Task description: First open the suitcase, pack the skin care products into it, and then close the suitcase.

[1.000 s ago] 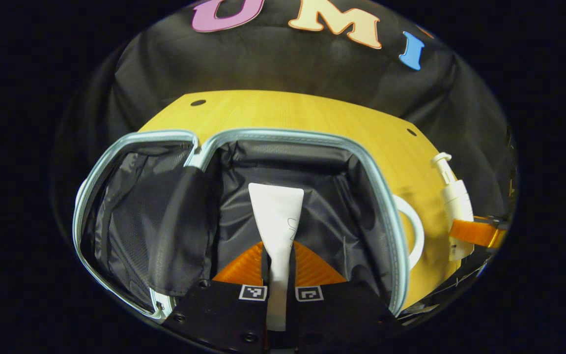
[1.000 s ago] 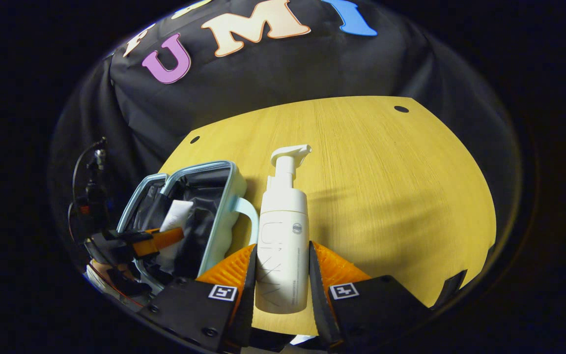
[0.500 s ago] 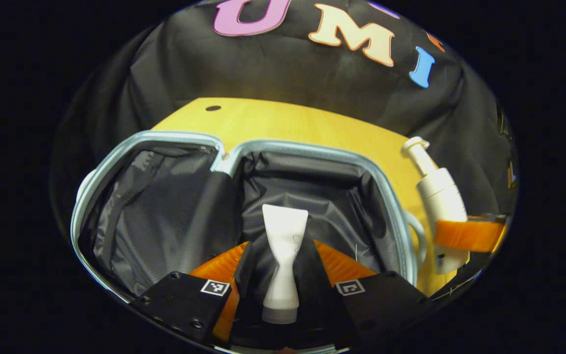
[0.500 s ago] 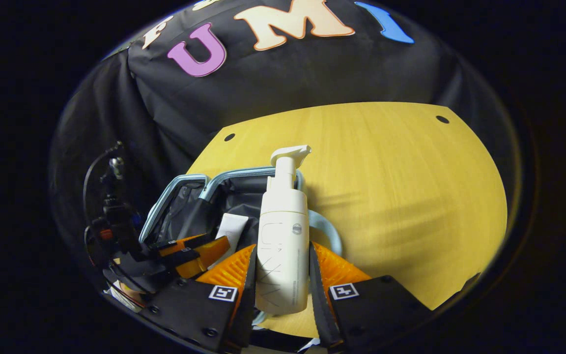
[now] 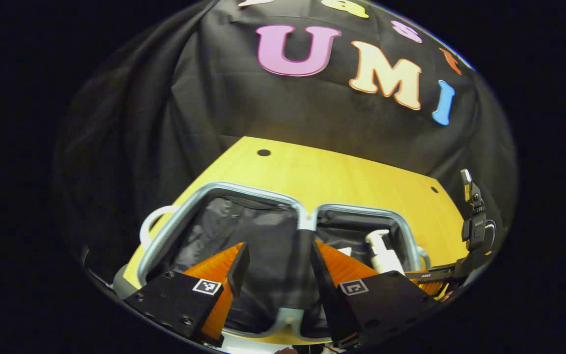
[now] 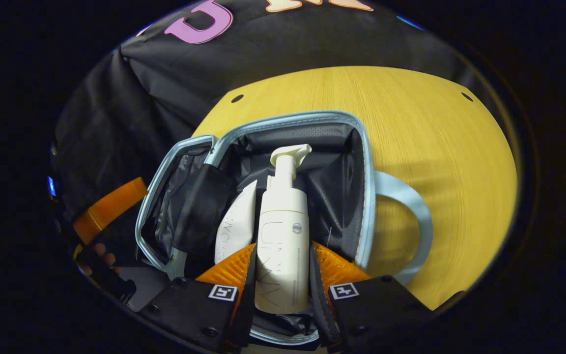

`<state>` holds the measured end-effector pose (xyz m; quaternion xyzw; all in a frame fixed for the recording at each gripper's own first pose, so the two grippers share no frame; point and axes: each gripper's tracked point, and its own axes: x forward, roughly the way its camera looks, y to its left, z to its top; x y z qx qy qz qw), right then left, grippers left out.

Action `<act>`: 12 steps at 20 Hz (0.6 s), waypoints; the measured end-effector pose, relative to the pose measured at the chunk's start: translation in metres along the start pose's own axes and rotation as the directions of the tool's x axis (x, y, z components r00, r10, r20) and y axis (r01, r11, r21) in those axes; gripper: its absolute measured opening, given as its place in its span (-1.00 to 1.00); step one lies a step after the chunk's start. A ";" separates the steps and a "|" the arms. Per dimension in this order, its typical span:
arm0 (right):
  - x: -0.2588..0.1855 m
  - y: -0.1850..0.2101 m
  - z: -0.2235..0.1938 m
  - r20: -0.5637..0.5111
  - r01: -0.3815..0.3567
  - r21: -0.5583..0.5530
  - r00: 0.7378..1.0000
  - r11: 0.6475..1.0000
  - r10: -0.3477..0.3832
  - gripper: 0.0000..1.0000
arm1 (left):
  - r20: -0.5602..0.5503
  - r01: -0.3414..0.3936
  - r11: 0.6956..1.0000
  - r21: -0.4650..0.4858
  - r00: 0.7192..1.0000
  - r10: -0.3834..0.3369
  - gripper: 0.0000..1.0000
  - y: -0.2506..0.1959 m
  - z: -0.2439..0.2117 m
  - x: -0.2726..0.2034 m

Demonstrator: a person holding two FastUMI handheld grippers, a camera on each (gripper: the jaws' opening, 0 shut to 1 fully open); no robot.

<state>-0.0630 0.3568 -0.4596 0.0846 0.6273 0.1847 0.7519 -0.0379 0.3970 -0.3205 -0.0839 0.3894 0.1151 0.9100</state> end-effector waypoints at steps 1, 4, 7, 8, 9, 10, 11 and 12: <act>0.000 -0.001 -0.002 -0.013 0.012 -0.008 1.000 1.000 -0.012 0.05 | -0.001 -0.031 0.999 -0.006 1.000 0.031 0.45 0.019 0.001 0.000; 0.011 -0.006 -0.009 -0.057 0.095 -0.023 0.994 0.995 -0.096 0.10 | -0.027 -0.095 0.995 -0.042 0.995 0.094 0.44 0.075 -0.001 0.001; 0.019 -0.010 -0.015 -0.102 0.133 -0.021 0.986 0.991 -0.134 0.18 | -0.071 -0.143 0.986 -0.085 0.988 0.137 0.45 0.130 -0.006 0.016; 0.019 -0.008 -0.016 -0.115 0.119 -0.020 0.986 0.993 -0.120 0.22 | -0.088 -0.155 0.983 -0.098 0.985 0.147 0.44 0.145 -0.006 0.021; 0.016 -0.004 -0.016 -0.122 0.097 -0.018 0.988 0.995 -0.098 0.31 | -0.099 -0.159 0.982 -0.103 0.984 0.149 0.44 0.155 -0.006 0.025; 0.009 0.004 -0.013 -0.122 0.071 -0.017 0.990 0.997 -0.072 0.32 | -0.111 -0.171 0.980 -0.098 0.981 0.160 0.44 0.167 -0.006 0.029; 0.000 0.012 -0.008 -0.108 0.051 -0.023 0.993 0.998 -0.053 0.66 | -0.120 -0.182 0.979 -0.089 0.978 0.171 0.44 0.177 -0.005 0.037; -0.006 0.018 -0.005 -0.086 0.038 -0.044 0.995 0.998 -0.042 0.86 | -0.135 -0.194 0.978 -0.079 0.974 0.183 0.52 0.191 -0.004 0.045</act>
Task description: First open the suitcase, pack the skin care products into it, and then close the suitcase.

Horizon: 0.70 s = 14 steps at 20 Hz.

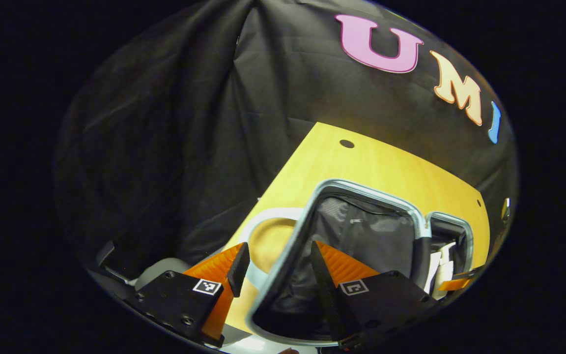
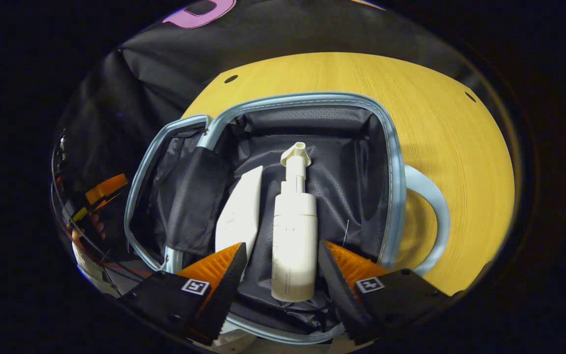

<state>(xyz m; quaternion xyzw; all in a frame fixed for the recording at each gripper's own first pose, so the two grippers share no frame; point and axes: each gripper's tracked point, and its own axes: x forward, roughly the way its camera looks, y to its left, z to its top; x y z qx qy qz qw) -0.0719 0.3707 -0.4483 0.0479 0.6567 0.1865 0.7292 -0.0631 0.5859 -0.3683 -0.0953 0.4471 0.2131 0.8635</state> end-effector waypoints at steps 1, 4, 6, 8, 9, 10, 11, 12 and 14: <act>-0.007 -0.001 0.004 0.020 -0.010 -0.016 1.000 1.000 0.011 0.96 | -0.009 -0.003 1.000 0.000 1.000 0.003 0.44 -0.003 -0.001 0.018; -0.031 -0.004 0.019 0.088 -0.053 0.007 0.995 0.999 0.052 0.99 | -0.072 0.011 1.000 -0.022 0.997 -0.013 0.52 0.007 -0.010 0.044; -0.045 -0.017 0.028 0.133 -0.048 0.030 0.990 0.998 0.043 0.98 | -0.114 0.012 0.998 -0.060 0.993 -0.019 0.45 0.018 -0.015 0.059; -0.052 -0.035 0.034 0.164 -0.018 0.055 0.986 0.998 0.009 0.93 | -0.140 0.004 0.995 -0.101 0.990 -0.018 0.45 0.026 -0.019 0.071; -0.056 -0.043 0.036 0.172 -0.007 0.075 0.985 0.997 -0.006 0.98 | -0.152 0.003 0.993 -0.120 0.988 -0.022 0.44 0.027 -0.022 0.078; -0.059 -0.051 0.037 0.174 -0.001 0.094 0.985 0.996 -0.016 0.98 | -0.165 0.000 0.991 -0.135 0.986 -0.023 0.41 0.025 -0.025 0.084; -0.060 -0.055 0.037 0.177 0.007 0.112 0.984 0.994 -0.027 0.93 | -0.183 0.001 0.990 -0.139 0.983 -0.026 0.33 0.024 -0.029 0.088; -0.061 -0.060 0.038 0.182 0.012 0.121 0.983 0.993 -0.034 0.98 | -0.215 -0.006 0.991 -0.137 0.976 -0.024 0.24 0.025 -0.037 0.091; -0.064 -0.067 0.040 0.192 0.019 0.130 0.980 0.991 -0.044 0.98 | -0.250 -0.036 0.992 -0.118 0.968 0.005 -0.08 0.031 -0.041 0.092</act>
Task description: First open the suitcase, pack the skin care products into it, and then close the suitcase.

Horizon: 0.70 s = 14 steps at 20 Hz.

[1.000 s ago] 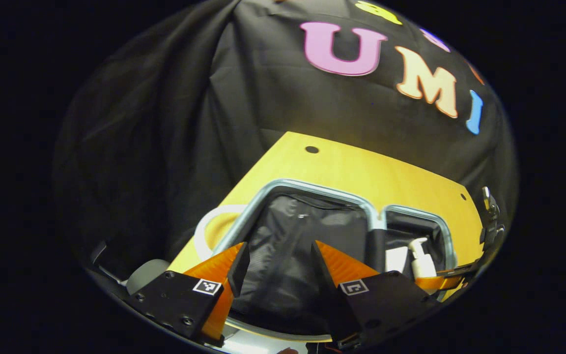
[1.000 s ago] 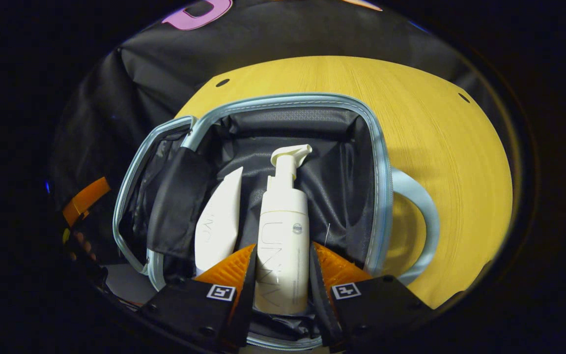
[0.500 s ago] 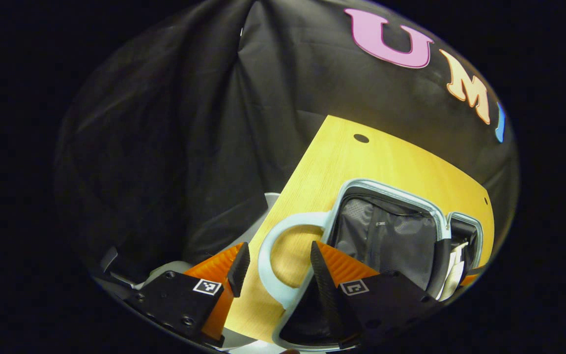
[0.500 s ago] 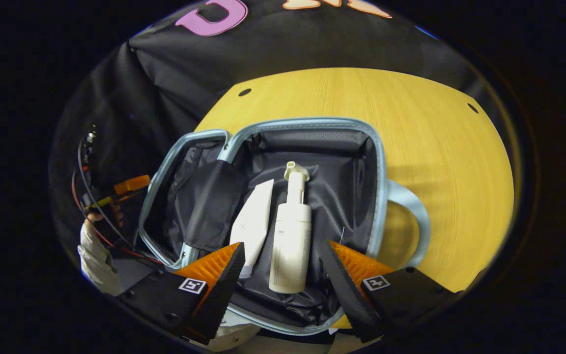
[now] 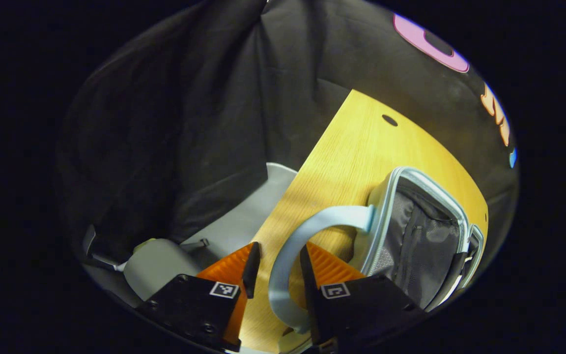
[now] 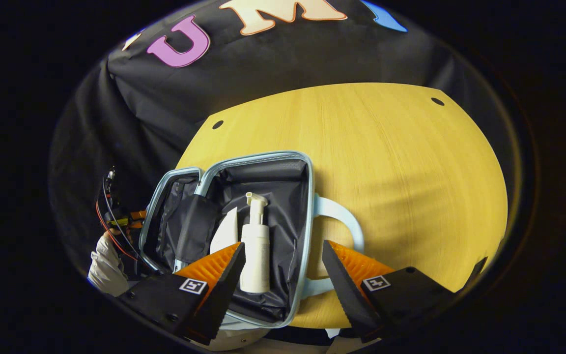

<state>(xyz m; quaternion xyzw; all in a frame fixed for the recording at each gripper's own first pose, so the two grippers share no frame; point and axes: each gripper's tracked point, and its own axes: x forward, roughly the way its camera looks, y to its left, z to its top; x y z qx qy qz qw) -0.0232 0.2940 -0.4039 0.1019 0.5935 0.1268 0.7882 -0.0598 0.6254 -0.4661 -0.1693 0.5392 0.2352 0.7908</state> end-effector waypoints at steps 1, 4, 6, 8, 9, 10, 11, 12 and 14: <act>-0.002 -0.002 0.000 0.005 0.002 0.003 1.000 1.000 -0.002 0.98 | -0.006 0.010 1.000 -0.005 1.000 -0.010 -0.32 -0.004 -0.002 -0.003; -0.007 -0.005 0.004 0.023 -0.011 -0.003 1.000 1.000 0.011 0.97 | 0.004 0.004 0.998 0.070 1.000 -0.004 -0.85 -0.017 0.005 -0.021; -0.009 -0.005 0.006 0.032 -0.025 -0.005 0.999 1.000 0.025 0.97 | 0.079 -0.035 0.991 0.128 0.997 0.025 -0.94 -0.019 0.026 -0.053; -0.015 -0.005 0.008 0.037 -0.045 -0.008 0.998 0.999 0.045 0.97 | 0.139 -0.027 0.991 0.129 0.990 0.009 -0.94 -0.031 0.044 -0.087; -0.017 -0.005 0.009 0.038 -0.056 -0.008 0.998 0.998 0.056 0.97 | 0.171 -0.023 0.992 0.125 0.985 0.001 -0.94 -0.037 0.053 -0.104; -0.019 -0.005 0.009 0.042 -0.067 -0.006 0.997 0.998 0.067 0.97 | 0.184 -0.014 0.992 0.128 0.983 -0.010 -0.94 -0.045 0.058 -0.121; -0.021 -0.006 0.011 0.053 -0.078 -0.003 0.996 0.997 0.078 0.97 | 0.219 0.004 0.989 0.145 0.975 -0.036 -0.94 -0.054 0.066 -0.139; -0.025 -0.008 0.014 0.067 -0.085 0.000 0.994 0.996 0.085 0.97 | 0.240 0.009 0.988 0.156 0.970 -0.047 -0.94 -0.061 0.069 -0.156; -0.036 -0.013 0.021 0.102 -0.104 0.001 0.989 0.995 0.103 0.96 | 0.271 0.011 0.982 0.191 0.960 -0.063 -0.94 -0.078 0.075 -0.188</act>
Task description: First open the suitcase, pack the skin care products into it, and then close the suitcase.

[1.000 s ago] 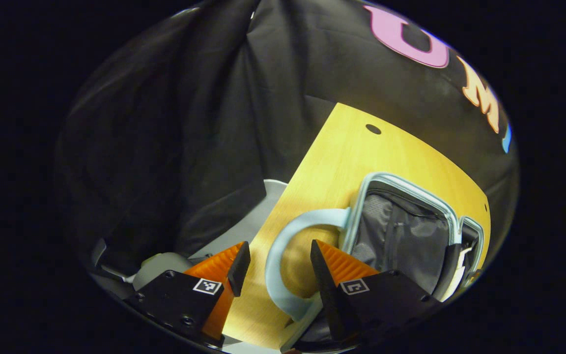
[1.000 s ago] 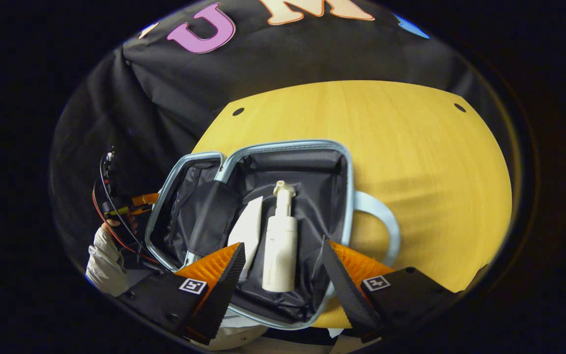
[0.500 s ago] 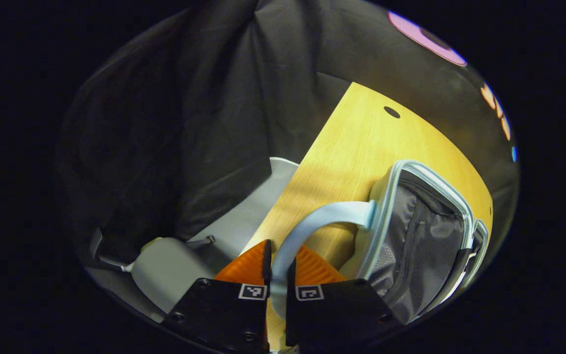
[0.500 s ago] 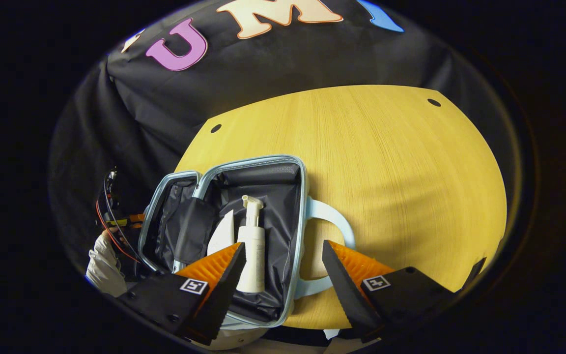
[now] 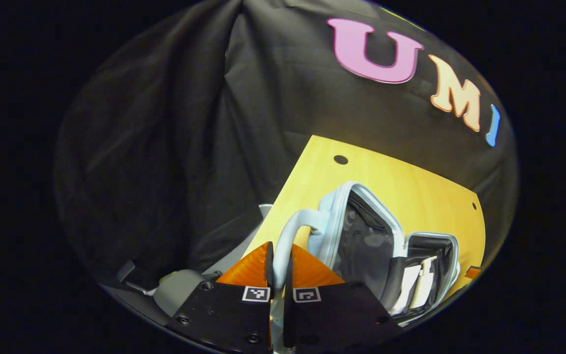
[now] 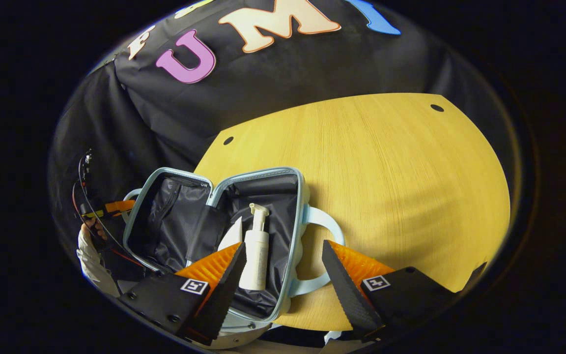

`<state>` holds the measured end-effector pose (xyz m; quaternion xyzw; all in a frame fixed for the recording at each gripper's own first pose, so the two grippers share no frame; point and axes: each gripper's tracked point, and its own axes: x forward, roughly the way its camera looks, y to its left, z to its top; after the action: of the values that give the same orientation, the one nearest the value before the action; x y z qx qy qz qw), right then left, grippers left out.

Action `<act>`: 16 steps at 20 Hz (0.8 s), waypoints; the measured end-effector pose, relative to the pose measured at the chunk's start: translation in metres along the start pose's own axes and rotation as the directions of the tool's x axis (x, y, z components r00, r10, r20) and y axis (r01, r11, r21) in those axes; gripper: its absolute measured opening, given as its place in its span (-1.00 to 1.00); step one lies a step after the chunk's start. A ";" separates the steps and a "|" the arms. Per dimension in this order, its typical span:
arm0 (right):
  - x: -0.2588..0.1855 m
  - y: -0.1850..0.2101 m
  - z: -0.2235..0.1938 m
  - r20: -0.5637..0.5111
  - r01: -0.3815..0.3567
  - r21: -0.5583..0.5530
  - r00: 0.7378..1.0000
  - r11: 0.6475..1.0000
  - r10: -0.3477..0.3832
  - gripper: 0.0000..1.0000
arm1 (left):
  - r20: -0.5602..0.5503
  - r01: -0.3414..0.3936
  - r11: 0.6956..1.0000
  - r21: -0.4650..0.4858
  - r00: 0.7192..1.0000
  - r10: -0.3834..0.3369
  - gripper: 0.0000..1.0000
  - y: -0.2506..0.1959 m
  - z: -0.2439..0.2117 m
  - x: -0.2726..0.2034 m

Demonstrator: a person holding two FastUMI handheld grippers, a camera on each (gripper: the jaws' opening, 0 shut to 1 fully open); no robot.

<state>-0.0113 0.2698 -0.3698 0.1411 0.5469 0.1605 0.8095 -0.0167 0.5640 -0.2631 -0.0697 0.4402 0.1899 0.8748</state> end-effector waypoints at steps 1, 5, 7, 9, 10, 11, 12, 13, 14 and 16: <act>-0.005 -0.003 0.005 0.017 -0.008 0.000 1.000 1.000 0.008 0.96 | 0.018 0.008 1.000 0.011 1.000 -0.009 -0.94 -0.011 0.006 -0.014; -0.030 -0.021 0.021 0.080 -0.016 -0.012 0.997 1.000 0.017 0.96 | 0.103 0.088 0.995 0.039 0.990 -0.092 -0.95 -0.075 0.035 -0.056; -0.040 -0.033 0.026 0.108 -0.010 -0.029 0.994 1.000 0.013 0.97 | 0.132 0.133 0.989 0.067 0.981 -0.141 -0.95 -0.108 0.043 -0.076; -0.050 -0.043 0.028 0.131 -0.012 -0.036 0.991 0.999 0.017 0.97 | 0.152 0.169 0.981 0.096 0.971 -0.183 -0.95 -0.141 0.047 -0.090; -0.059 -0.052 0.027 0.139 -0.012 -0.036 0.990 0.999 0.017 0.90 | 0.158 0.187 0.975 0.116 0.966 -0.204 -0.96 -0.159 0.049 -0.096; -0.065 -0.059 0.025 0.144 -0.012 -0.031 0.990 0.999 0.016 0.90 | 0.172 0.208 0.968 0.142 0.958 -0.231 -0.96 -0.180 0.052 -0.103; -0.070 -0.066 0.024 0.149 -0.010 -0.023 0.989 1.000 0.013 0.97 | 0.163 0.237 0.959 0.157 0.951 -0.262 -0.95 -0.198 0.051 -0.109; -0.076 -0.074 0.023 0.155 -0.004 -0.013 0.988 1.000 0.006 0.97 | 0.165 0.260 0.953 0.157 0.944 -0.285 -0.96 -0.215 0.052 -0.112; -0.081 -0.082 0.023 0.161 0.002 -0.002 0.987 1.000 -0.002 0.90 | 0.154 0.294 0.943 0.153 0.936 -0.317 -0.96 -0.231 0.048 -0.120; -0.100 -0.108 0.028 0.190 0.020 0.044 0.981 0.999 -0.028 0.97 | 0.146 0.361 0.920 0.152 0.913 -0.382 -0.96 -0.275 0.040 -0.127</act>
<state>-0.0092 0.1285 -0.3192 0.1662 0.4719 0.1248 0.8568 0.0529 0.2891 -0.1504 -0.0821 0.3520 -0.0017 0.9324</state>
